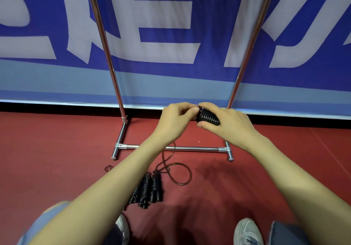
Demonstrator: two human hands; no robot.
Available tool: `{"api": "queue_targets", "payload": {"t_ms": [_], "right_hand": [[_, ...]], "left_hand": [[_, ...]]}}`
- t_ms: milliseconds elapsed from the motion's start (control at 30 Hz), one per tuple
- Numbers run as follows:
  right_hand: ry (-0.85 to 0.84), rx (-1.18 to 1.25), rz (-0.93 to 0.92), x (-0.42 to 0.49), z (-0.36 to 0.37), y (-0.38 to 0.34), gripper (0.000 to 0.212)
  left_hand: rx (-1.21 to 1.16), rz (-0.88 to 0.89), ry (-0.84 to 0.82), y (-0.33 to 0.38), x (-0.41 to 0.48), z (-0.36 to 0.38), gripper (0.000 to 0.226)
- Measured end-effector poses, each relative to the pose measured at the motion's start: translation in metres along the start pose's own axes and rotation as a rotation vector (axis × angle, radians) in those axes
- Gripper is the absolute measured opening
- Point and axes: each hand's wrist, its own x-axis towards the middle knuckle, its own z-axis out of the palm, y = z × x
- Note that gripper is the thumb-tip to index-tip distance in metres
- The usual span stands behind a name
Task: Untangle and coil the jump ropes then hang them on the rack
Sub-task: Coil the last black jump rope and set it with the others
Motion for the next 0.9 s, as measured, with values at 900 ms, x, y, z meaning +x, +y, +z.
{"api": "queue_targets", "payload": {"t_ms": [900], "right_hand": [[0.152,0.351,0.179,0.008,-0.008,0.018,0.048]], "left_hand": [[-0.286,-0.192,-0.227,-0.007,-0.006,0.010,0.021]]}}
